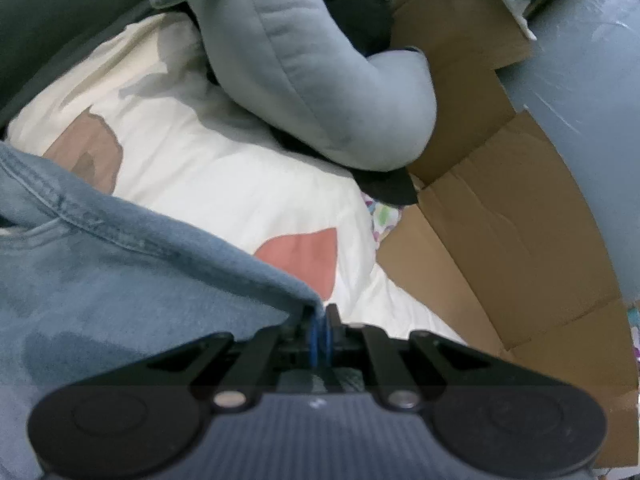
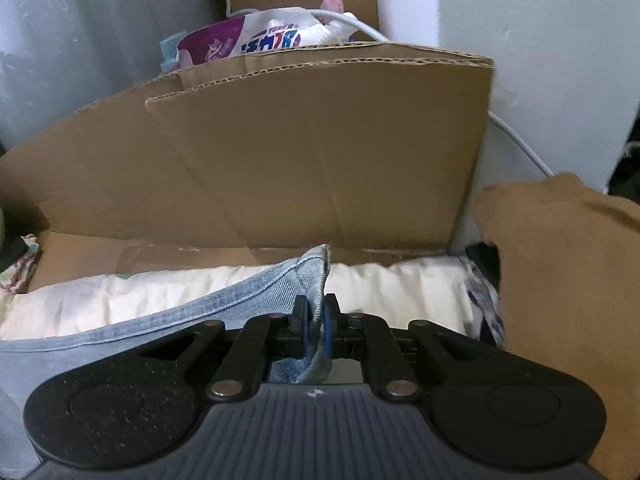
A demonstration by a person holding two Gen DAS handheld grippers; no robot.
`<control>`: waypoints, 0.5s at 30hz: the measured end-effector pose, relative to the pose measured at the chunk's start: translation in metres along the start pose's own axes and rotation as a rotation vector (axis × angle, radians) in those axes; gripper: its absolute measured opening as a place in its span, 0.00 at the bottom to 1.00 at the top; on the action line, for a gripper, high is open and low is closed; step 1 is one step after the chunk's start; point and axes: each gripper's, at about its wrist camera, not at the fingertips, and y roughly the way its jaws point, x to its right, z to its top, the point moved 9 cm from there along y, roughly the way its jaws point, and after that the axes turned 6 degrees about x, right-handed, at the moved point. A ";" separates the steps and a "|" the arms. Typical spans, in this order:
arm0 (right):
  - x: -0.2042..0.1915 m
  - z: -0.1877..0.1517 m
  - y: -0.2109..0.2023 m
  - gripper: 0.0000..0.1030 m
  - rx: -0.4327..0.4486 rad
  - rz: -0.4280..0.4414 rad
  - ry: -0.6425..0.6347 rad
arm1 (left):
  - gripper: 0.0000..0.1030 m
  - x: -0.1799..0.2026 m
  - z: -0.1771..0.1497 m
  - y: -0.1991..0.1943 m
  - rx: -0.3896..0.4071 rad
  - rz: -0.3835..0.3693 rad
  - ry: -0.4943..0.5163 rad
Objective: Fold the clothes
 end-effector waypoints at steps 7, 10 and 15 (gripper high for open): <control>-0.003 0.011 0.031 0.05 -0.005 -0.006 -0.032 | 0.04 0.001 0.000 0.010 0.004 0.020 0.018; -0.004 0.014 0.046 0.05 -0.011 -0.012 -0.043 | 0.05 0.001 -0.001 0.014 -0.001 0.030 0.016; -0.005 0.014 0.077 0.10 0.005 0.002 -0.007 | 0.16 0.006 -0.004 0.020 -0.010 0.054 0.025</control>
